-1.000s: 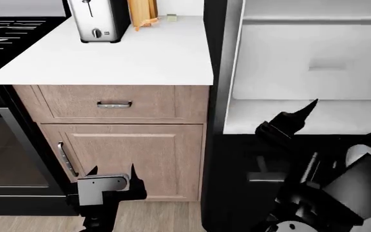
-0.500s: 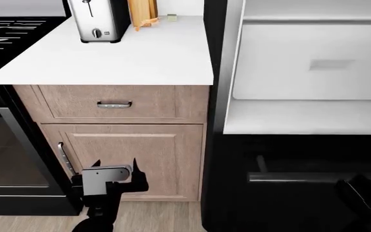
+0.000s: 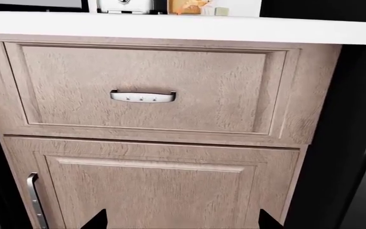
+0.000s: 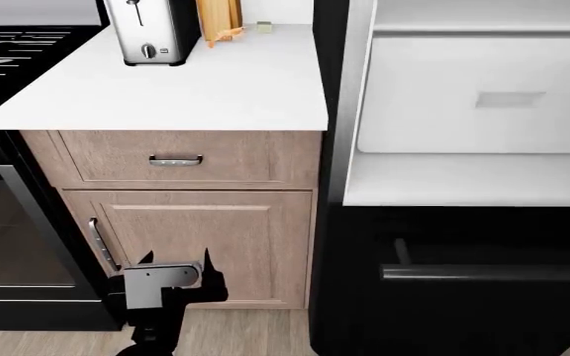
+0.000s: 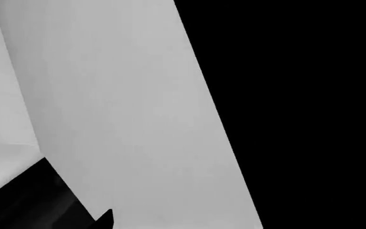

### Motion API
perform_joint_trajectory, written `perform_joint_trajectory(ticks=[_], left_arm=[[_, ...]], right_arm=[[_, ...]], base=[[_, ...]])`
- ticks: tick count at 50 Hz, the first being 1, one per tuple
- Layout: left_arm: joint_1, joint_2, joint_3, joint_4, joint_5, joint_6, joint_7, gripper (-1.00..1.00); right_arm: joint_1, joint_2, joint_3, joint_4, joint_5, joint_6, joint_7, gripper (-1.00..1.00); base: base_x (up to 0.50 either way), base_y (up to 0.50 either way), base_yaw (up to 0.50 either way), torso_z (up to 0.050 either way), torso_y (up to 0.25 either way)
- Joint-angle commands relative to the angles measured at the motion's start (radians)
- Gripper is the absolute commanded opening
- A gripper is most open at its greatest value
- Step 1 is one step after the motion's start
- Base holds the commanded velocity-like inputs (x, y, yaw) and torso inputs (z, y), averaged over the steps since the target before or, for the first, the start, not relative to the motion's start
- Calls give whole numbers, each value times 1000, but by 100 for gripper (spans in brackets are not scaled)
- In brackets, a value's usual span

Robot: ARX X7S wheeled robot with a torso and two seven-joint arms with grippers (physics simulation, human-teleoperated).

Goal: Open the fridge door

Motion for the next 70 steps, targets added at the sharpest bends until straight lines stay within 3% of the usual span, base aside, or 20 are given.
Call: perform_joint_trajectory(ticks=[1, 18, 21, 23, 30, 34, 38, 40, 44, 61, 64, 70], left_arm=[[0, -2, 2, 1, -5, -1, 0, 100], [3, -5, 8, 6, -10, -4, -2, 100], [-19, 1, 9, -18, -11, -4, 5, 100], [-30, 4, 9, -32, -13, -3, 9, 100], [-48, 9, 12, -53, -11, -2, 12, 100], [-50, 9, 13, -55, -12, -1, 13, 100], [-27, 2, 14, -27, -13, -2, 4, 100], [-22, 0, 15, -21, -12, -1, 3, 100], [-9, -5, 17, -7, -13, -2, -2, 100], [11, -14, 23, 20, -13, -6, -13, 100], [-5, -10, 24, 4, -14, -9, -9, 100], [-40, -1, 26, -34, -13, -10, -1, 100]], right_arm=[[-118, -23, 190, 17, 116, -61, -49, 100], [-235, 23, 421, 87, 323, -85, -170, 100], [-217, 114, 415, 152, 414, -22, -249, 100], [-203, 110, 431, 201, 456, -87, -371, 100], [-235, 88, 507, 265, 489, -180, -500, 100], [-260, 116, 556, 309, 550, -225, -648, 100], [-257, 154, 598, 333, 622, -152, -560, 100], [-227, 95, 657, 386, 713, -232, -685, 100], [-215, 55, 700, 407, 692, -265, -627, 100], [-332, 102, 888, 419, 789, -174, -441, 100], [-355, 119, 904, 474, 850, -140, -493, 100], [-389, 171, 898, 493, 800, -154, -641, 100]], base=[[0, 0, 0, 0, 0], [0, 0, 0, 0, 0], [0, 0, 0, 0, 0], [0, 0, 0, 0, 0], [0, 0, 0, 0, 0], [0, 0, 0, 0, 0], [0, 0, 0, 0, 0], [0, 0, 0, 0, 0], [0, 0, 0, 0, 0], [0, 0, 0, 0, 0], [0, 0, 0, 0, 0], [0, 0, 0, 0, 0]])
